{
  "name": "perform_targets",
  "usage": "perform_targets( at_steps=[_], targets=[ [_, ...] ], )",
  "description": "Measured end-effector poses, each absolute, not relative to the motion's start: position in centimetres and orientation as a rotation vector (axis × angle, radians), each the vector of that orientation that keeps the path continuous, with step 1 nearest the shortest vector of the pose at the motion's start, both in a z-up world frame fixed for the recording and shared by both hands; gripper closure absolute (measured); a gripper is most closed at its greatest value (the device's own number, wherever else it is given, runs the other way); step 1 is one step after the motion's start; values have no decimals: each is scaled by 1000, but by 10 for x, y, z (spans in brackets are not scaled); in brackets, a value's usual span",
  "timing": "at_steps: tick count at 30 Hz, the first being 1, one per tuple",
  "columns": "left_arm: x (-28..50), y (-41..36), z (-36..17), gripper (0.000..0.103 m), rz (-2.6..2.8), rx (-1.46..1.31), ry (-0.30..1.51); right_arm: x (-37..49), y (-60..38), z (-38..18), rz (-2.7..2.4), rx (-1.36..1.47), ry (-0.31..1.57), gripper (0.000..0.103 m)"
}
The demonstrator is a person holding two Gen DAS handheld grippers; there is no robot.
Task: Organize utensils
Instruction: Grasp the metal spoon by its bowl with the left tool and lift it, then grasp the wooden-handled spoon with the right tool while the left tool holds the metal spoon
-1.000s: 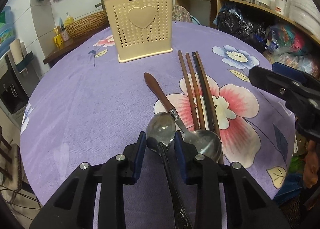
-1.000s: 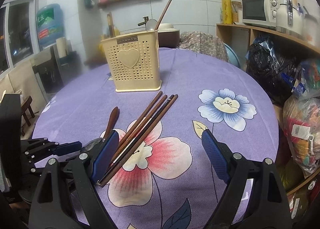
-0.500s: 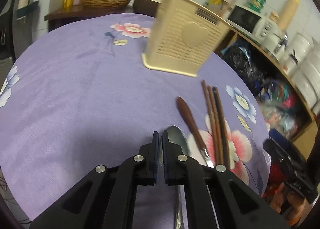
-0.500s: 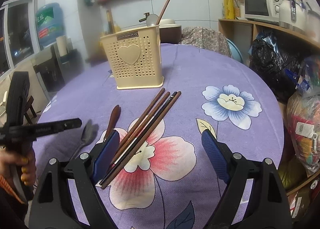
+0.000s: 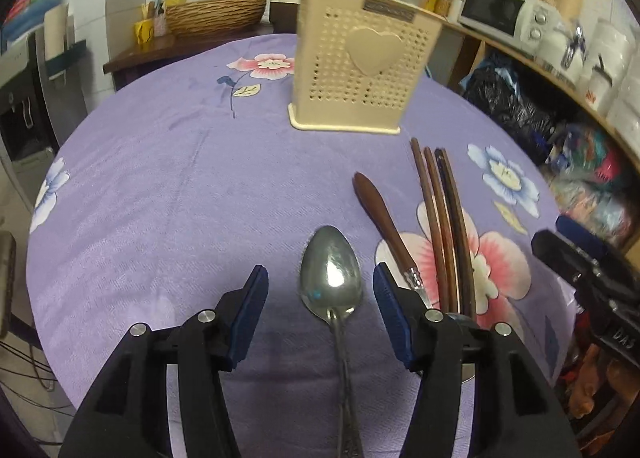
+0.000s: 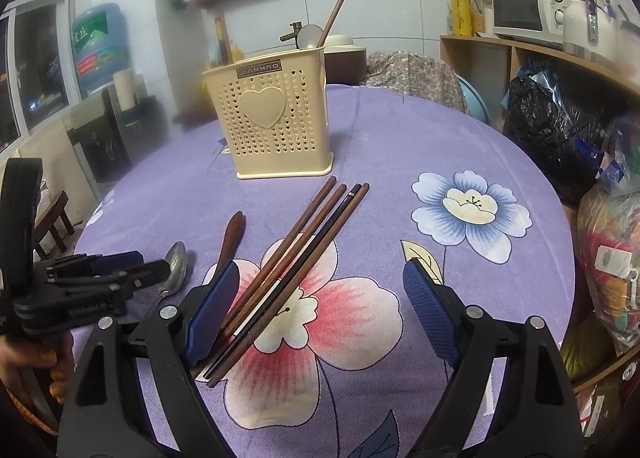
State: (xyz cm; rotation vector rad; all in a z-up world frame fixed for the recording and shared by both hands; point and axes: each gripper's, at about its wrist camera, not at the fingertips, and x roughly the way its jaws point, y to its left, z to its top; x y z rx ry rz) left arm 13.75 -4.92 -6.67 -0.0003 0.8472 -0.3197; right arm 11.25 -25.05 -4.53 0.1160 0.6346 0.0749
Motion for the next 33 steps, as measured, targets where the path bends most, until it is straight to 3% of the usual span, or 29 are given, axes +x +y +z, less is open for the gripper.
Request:
perform_targets(
  at_steps=[6,11,18,25,33],
  targets=[
    [145,-66,-78,50,-275,49,874,110,-256,-46,66,127,635,19],
    [152,-67,-77,65,-244,68,864,109,-257,-46,63,125,636,19],
    [153,-62,-64,65,-273,39,825,119,-249,-45,94,110,653,19],
    [159,-37,-9,65,-310,-57,691,146,-221,-40,192,79,690,20],
    [159,-19,12,65,-295,-89,620,190,-174,-49,290,1,809,34]
  ],
)
